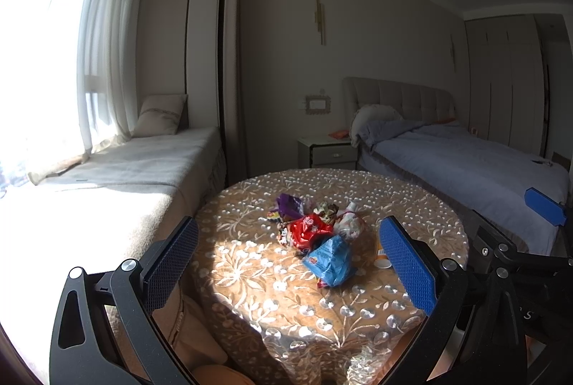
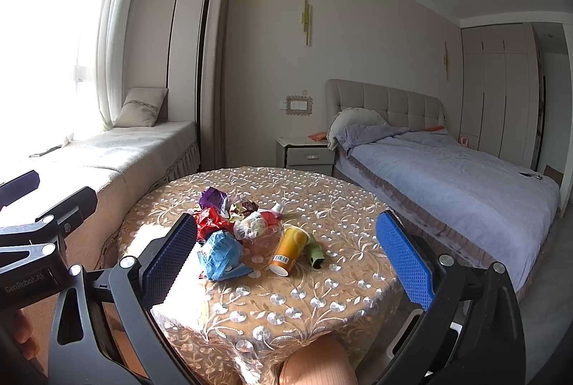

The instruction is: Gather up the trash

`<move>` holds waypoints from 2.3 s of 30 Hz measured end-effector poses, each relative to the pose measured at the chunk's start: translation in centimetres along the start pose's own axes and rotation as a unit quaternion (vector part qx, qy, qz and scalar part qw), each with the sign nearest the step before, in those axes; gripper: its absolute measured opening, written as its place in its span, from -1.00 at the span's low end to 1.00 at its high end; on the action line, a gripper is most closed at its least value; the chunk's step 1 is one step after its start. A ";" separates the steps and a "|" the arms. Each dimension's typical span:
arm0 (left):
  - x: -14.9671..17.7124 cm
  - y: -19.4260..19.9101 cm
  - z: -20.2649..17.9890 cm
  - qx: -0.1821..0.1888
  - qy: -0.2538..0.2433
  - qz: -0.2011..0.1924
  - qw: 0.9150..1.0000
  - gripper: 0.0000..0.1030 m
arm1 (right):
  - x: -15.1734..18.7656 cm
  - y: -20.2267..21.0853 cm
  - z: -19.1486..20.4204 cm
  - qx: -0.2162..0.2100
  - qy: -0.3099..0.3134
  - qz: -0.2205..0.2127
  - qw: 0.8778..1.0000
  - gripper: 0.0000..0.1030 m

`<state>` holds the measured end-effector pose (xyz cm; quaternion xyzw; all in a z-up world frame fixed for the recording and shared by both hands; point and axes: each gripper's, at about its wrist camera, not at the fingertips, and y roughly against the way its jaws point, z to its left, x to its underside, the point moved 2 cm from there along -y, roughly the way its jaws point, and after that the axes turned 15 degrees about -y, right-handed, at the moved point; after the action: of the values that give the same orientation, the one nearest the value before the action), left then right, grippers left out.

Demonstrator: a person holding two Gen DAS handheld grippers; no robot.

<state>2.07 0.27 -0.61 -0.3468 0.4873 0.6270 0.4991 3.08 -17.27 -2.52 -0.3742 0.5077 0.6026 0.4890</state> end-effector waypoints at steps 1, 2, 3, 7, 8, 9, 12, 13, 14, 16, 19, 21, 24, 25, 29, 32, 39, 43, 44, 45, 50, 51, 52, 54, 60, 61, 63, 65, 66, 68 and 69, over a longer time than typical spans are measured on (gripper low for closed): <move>0.0 0.1 0.1 0.000 0.000 0.000 1.000 0.92 | 0.0 0.0 0.0 0.000 0.000 0.000 1.000 0.93; 0.0 0.1 0.1 0.000 0.000 0.000 1.000 0.92 | 0.0 0.0 0.0 0.000 -0.001 0.001 1.000 0.93; 0.0 0.1 0.1 0.000 0.000 -0.001 1.000 0.92 | 0.0 0.0 0.0 0.000 -0.001 0.001 1.000 0.93; 0.0 0.1 0.1 0.001 0.001 -0.001 1.000 0.92 | 0.0 0.0 0.0 0.000 -0.001 0.000 1.000 0.93; 0.0 0.1 0.1 0.001 0.000 -0.001 1.000 0.92 | 0.0 0.0 0.0 0.000 -0.001 0.001 1.000 0.93; 0.0 0.1 0.1 0.001 0.001 -0.001 1.000 0.92 | 0.0 0.0 0.0 0.000 0.000 0.001 1.000 0.93; 0.0 0.1 0.1 0.000 0.001 -0.001 1.000 0.92 | 0.0 0.0 0.0 0.000 -0.001 0.001 1.000 0.93; 0.0 0.1 0.1 0.000 0.001 -0.001 1.000 0.92 | 0.0 0.0 0.0 0.000 0.000 0.001 1.000 0.93; 0.0 0.1 0.2 0.001 0.001 -0.001 1.000 0.92 | 0.0 0.0 0.0 0.001 0.000 0.001 1.000 0.93; 0.0 0.1 0.2 0.001 0.001 -0.001 1.000 0.92 | 0.0 0.0 0.0 0.000 -0.001 0.001 1.000 0.93; 0.0 0.1 0.1 0.001 0.001 -0.001 1.000 0.92 | 0.0 0.0 0.0 0.000 0.000 0.001 1.000 0.93; 0.0 0.1 0.2 0.000 0.001 -0.001 1.000 0.92 | 0.0 0.0 0.0 0.000 0.000 0.001 1.000 0.93; 0.1 0.1 0.1 0.001 0.000 0.000 1.000 0.92 | 0.1 -0.1 0.0 0.000 0.001 0.002 1.000 0.94; 0.1 0.0 0.1 0.003 0.001 0.000 1.000 0.92 | 0.1 -0.2 0.0 -0.001 0.001 0.003 1.000 0.93; 0.4 -0.8 -0.2 0.011 -0.002 0.007 1.000 0.92 | 0.3 -0.9 0.0 0.000 0.004 0.007 1.000 0.94; 0.8 -1.7 -0.7 0.013 -0.013 0.014 1.000 0.92 | 0.7 -2.1 -0.2 0.006 0.008 0.015 1.000 0.94; 2.2 -5.9 -2.6 0.031 -0.041 0.052 0.997 0.92 | 1.8 -6.6 -2.1 0.018 -0.007 0.059 0.998 0.94; 3.1 -8.6 -3.4 0.050 -0.044 0.072 0.995 0.92 | 2.6 -9.6 -3.3 0.020 -0.025 0.091 0.995 0.93; 3.2 -9.2 -3.5 0.051 -0.044 0.073 0.995 0.92 | 2.8 -10.4 -3.5 0.019 -0.029 0.100 0.994 0.94; 3.3 -9.9 -3.7 0.053 -0.045 0.074 0.995 0.92 | 3.0 -11.2 -3.7 0.018 -0.031 0.110 0.993 0.94; 4.4 -14.5 -5.4 0.062 -0.072 0.106 0.990 0.92 | 3.9 -15.3 -4.8 0.019 -0.037 0.144 0.989 0.93; 4.8 -15.5 -5.8 0.066 -0.078 0.114 0.988 0.92 | 4.2 -16.1 -5.0 0.022 -0.037 0.149 0.988 0.94; 5.2 -16.4 -6.1 0.070 -0.080 0.124 0.986 0.92 | 4.4 -17.0 -5.2 0.026 -0.037 0.153 0.987 0.94; 5.9 -18.5 -6.6 0.084 -0.074 0.145 0.983 0.92 | 4.5 -18.8 -5.6 0.027 -0.040 0.165 0.985 0.93; 6.7 -22.9 -8.1 0.099 -0.079 0.176 0.976 0.92 | 5.5 -24.0 -4.8 -0.013 -0.052 0.236 0.970 0.93; 6.8 -23.5 -8.4 0.092 -0.091 0.178 0.976 0.92 | 5.8 -24.8 -4.7 -0.015 -0.050 0.247 0.968 0.93; 7.0 -24.5 -8.6 0.083 -0.104 0.186 0.974 0.91 | 6.3 -26.1 -4.6 -0.014 -0.049 0.265 0.963 0.93; 7.2 -25.6 -8.6 0.101 -0.092 0.195 0.971 0.85 | 6.9 -27.1 -4.5 -0.018 -0.052 0.277 0.959 0.89; 7.4 -26.2 -8.6 0.114 -0.086 0.199 0.969 0.76 | 7.2 -27.6 -4.4 -0.018 -0.051 0.283 0.958 0.77; 7.7 -27.1 -8.8 0.131 -0.079 0.209 0.966 0.50 | 8.0 -28.7 -4.3 -0.014 -0.043 0.298 0.954 0.53; 7.9 -27.5 -8.8 0.127 -0.080 0.209 0.966 0.49 | 8.4 -29.2 -4.2 -0.014 -0.043 0.310 0.950 0.38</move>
<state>26.06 -5.19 -17.65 -0.1197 0.5834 0.6757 0.4343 29.16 -19.47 -18.57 -0.1792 0.5686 0.7471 0.2939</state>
